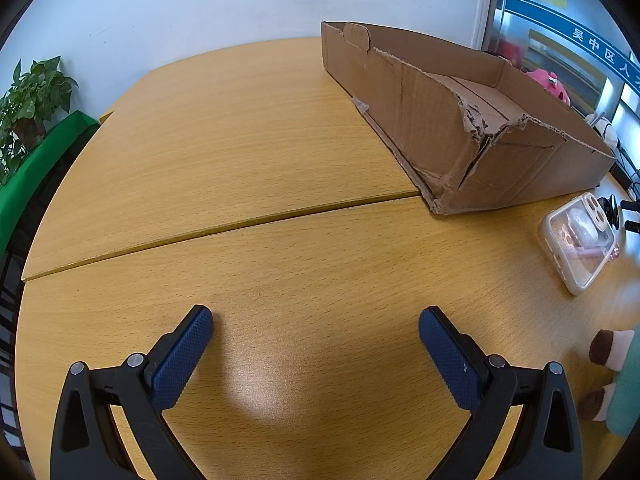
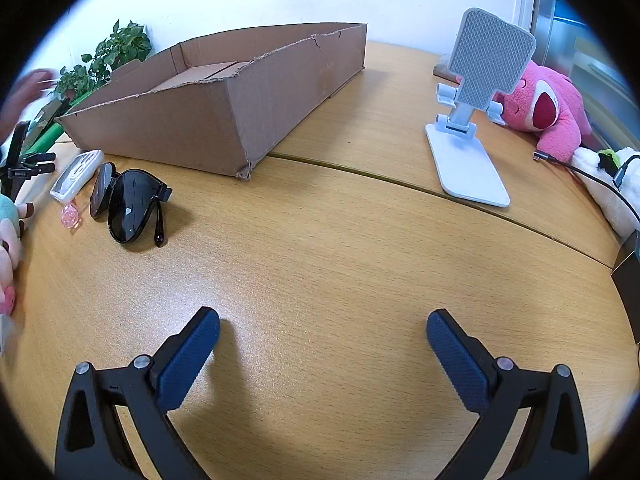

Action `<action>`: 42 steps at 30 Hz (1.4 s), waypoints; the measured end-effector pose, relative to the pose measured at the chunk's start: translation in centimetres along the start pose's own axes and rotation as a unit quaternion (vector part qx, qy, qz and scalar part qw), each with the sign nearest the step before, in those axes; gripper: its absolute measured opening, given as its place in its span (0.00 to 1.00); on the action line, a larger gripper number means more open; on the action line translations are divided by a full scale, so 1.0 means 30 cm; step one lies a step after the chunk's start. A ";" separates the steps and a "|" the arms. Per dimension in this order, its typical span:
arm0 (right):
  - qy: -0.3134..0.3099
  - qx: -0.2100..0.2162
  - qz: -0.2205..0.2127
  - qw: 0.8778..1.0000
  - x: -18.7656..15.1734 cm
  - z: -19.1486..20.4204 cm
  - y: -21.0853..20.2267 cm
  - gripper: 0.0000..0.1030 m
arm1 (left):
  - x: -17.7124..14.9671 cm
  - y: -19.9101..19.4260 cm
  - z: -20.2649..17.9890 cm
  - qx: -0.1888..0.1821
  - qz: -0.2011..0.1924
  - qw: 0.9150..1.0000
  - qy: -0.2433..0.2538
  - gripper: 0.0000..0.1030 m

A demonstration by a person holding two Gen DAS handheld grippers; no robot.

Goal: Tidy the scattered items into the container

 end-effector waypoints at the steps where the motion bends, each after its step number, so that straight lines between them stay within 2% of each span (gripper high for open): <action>1: 0.000 0.000 0.000 1.000 0.000 0.000 0.002 1.00 | 0.000 0.000 0.001 0.000 0.000 1.000 0.000 1.00; 11: 0.000 0.000 0.000 1.000 -0.001 0.001 0.000 1.00 | 0.009 -0.006 0.011 0.000 0.000 1.000 0.000 1.00; 15: 0.020 -0.016 -0.003 1.000 0.030 0.001 0.020 1.00 | 0.010 -0.007 0.009 0.000 0.000 1.000 0.000 1.00; 18: 0.045 -0.034 -0.009 0.998 0.030 0.009 0.024 1.00 | 0.076 -0.012 0.054 0.000 0.002 1.000 -0.002 1.00; 20: 0.052 -0.039 -0.010 0.998 0.020 0.022 0.019 1.00 | 0.072 -0.005 0.047 0.005 0.003 1.000 -0.008 1.00; 26: 0.075 -0.056 -0.015 0.995 0.008 0.027 0.009 1.00 | 0.029 -0.088 -0.025 0.005 0.003 1.000 -0.006 1.00; 28: 0.085 -0.063 -0.017 0.994 0.005 0.027 0.007 1.00 | 0.112 -0.109 0.037 0.007 0.005 1.000 -0.008 1.00; 29: 0.089 -0.066 -0.017 0.994 0.005 0.027 0.008 1.00 | 0.116 -0.125 0.036 0.009 0.006 1.000 -0.011 1.00; 33: 0.105 -0.079 -0.020 0.991 -0.004 0.042 0.001 1.00 | 0.050 -0.193 -0.046 0.009 0.006 1.000 -0.013 1.00; 39: 0.121 -0.092 -0.024 0.988 -0.014 0.072 -0.002 1.00 | -0.025 -0.281 -0.103 0.022 0.007 0.999 -0.041 1.00; 42: 0.126 -0.097 -0.025 0.987 -0.026 0.097 -0.007 1.00 | -0.026 -0.379 -0.080 0.032 -0.014 0.996 -0.083 1.00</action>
Point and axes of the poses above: each gripper's, at about its wrist camera, not at the fingertips, and y roughly the way its jaws point, z to its left, x to its top, the point moved 7 cm from there along y, roughly the way its jaws point, and after that the axes turned 12 degrees about x, right-handed, at the moved point
